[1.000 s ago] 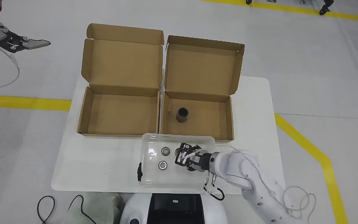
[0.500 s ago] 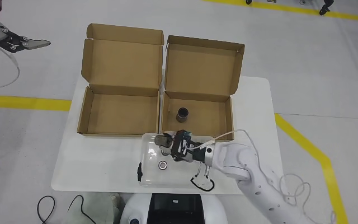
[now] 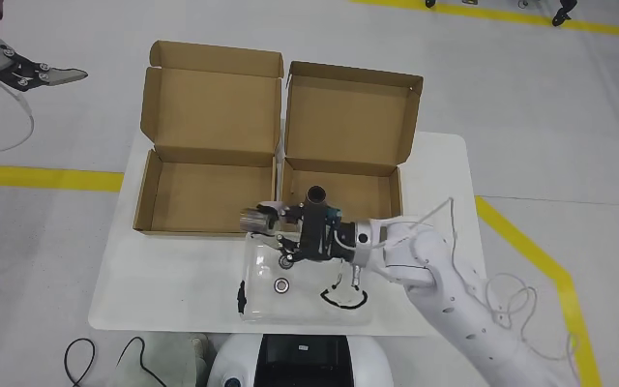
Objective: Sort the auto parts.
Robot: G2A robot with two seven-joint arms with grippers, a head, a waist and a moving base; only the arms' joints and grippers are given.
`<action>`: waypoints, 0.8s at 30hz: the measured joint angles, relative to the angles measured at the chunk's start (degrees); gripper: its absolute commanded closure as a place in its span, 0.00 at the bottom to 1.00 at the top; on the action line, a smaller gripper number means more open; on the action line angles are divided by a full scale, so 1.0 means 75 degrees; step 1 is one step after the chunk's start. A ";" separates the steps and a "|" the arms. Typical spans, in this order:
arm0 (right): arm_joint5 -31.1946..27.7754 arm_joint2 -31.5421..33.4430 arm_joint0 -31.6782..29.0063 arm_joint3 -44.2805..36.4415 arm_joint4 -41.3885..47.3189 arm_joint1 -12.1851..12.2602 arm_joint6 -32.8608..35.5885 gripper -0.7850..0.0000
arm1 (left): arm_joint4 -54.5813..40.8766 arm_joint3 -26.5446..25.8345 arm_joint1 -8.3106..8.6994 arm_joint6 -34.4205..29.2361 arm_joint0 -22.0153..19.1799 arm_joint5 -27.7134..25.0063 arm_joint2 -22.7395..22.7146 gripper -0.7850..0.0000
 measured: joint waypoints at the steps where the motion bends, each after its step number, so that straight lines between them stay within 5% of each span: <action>1: -0.0063 -0.0007 0.0074 0.0009 0.0100 -0.0014 -0.0049 1.00 | 0.0000 0.0000 0.0000 0.0000 0.0000 0.0000 0.0000 0.00; 12: -0.0515 0.0103 0.0845 0.0274 0.0967 -0.0194 -0.1166 1.00 | 0.0000 0.0000 0.0000 0.0000 0.0000 0.0000 0.0000 0.00; 24: -0.0525 0.0585 0.0686 -0.0083 0.0536 -0.0231 -0.2308 1.00 | 0.0000 0.0000 0.0000 0.0000 0.0000 0.0000 0.0000 0.00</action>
